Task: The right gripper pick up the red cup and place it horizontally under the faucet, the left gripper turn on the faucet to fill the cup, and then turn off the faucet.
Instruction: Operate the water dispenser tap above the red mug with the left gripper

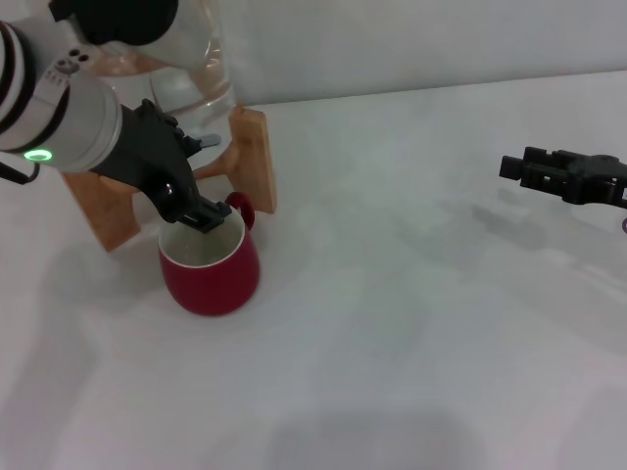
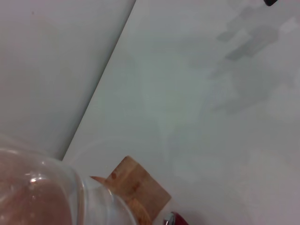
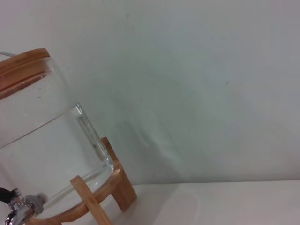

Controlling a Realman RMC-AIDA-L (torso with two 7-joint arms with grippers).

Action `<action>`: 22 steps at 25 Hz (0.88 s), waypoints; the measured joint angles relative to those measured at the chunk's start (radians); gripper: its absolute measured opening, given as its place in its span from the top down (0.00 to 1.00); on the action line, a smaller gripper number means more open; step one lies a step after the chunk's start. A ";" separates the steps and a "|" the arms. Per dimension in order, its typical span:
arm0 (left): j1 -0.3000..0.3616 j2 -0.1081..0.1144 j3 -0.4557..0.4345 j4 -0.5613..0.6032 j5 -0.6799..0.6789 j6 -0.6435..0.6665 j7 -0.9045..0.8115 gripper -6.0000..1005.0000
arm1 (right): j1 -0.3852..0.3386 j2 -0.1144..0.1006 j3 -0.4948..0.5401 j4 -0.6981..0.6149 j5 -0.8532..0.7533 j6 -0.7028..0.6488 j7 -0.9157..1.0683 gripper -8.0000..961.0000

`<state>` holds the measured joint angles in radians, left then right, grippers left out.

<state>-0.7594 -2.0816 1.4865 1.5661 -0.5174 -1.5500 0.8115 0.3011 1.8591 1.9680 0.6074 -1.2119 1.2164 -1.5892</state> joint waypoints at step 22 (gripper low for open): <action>0.036 -0.003 0.053 0.095 -0.042 0.007 -0.001 0.20 | -0.002 -0.003 0.002 0.000 0.000 0.000 0.002 0.37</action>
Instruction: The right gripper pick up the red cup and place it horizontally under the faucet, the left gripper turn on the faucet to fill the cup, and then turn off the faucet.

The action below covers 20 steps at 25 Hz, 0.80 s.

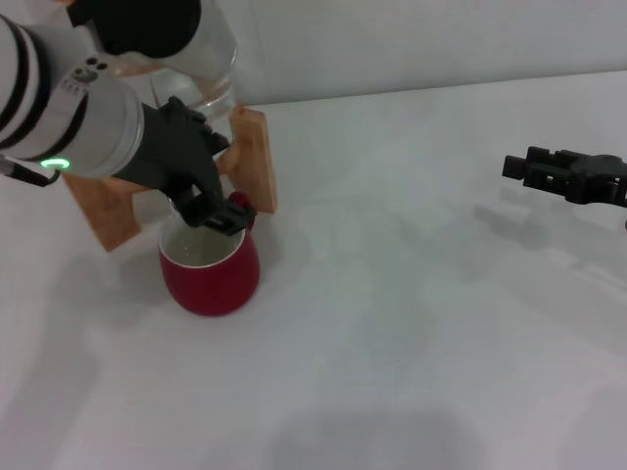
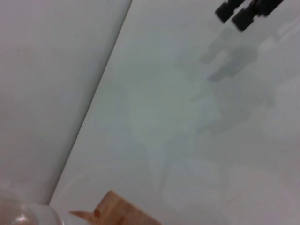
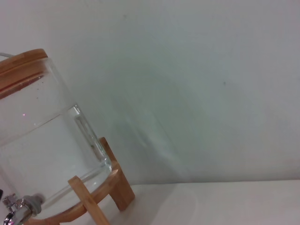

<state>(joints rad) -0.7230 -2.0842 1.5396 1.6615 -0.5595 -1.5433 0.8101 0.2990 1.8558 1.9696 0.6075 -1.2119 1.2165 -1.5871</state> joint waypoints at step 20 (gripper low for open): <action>0.407 0.001 -0.214 0.163 -0.560 0.213 0.082 0.20 | -0.006 -0.001 0.027 0.000 0.000 0.003 -0.002 0.37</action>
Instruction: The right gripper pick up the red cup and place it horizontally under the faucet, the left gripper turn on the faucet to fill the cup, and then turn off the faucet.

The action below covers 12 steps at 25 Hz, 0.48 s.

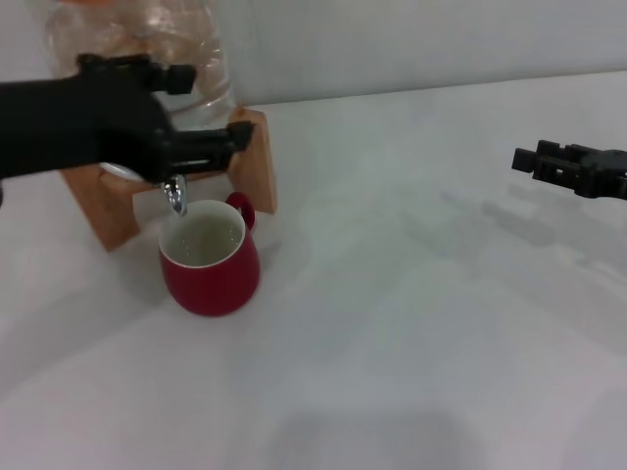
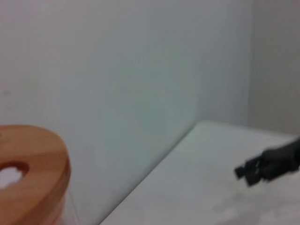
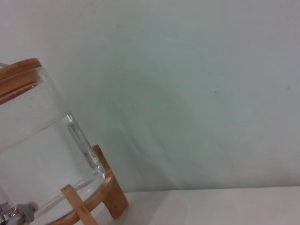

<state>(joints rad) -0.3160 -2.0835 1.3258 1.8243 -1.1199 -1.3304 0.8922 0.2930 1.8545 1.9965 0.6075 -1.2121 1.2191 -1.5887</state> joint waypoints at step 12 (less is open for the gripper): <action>0.298 0.002 -0.189 -0.268 -0.579 -0.064 0.177 0.20 | -0.006 -0.006 0.011 0.000 0.000 0.014 -0.031 0.37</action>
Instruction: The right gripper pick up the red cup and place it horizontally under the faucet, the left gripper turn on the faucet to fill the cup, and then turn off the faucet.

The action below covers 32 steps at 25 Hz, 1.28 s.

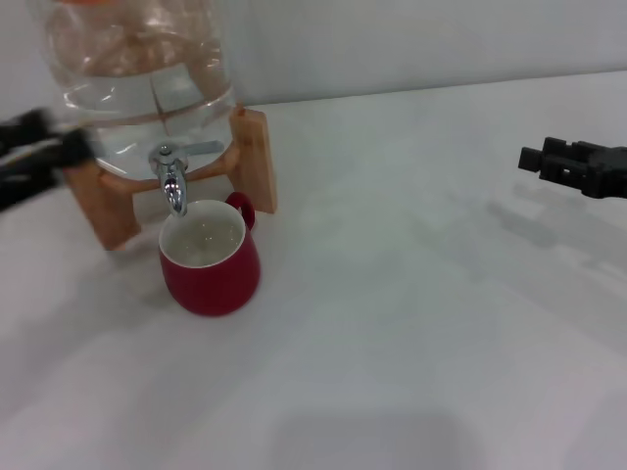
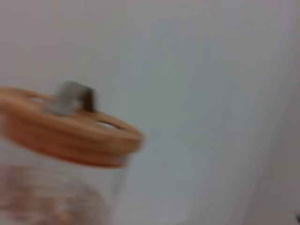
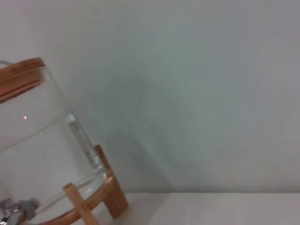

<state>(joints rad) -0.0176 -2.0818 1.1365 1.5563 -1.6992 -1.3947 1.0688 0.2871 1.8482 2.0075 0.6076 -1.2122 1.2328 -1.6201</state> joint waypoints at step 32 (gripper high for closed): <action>-0.111 0.015 -0.706 -0.731 0.094 -0.137 0.288 0.11 | -0.037 0.073 0.222 0.001 -0.048 0.145 -0.200 0.34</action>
<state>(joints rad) -0.1288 -2.0667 0.4300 0.8249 -1.6049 -1.5317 1.3569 0.2503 1.9213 2.2293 0.6082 -1.2599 1.3775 -1.8205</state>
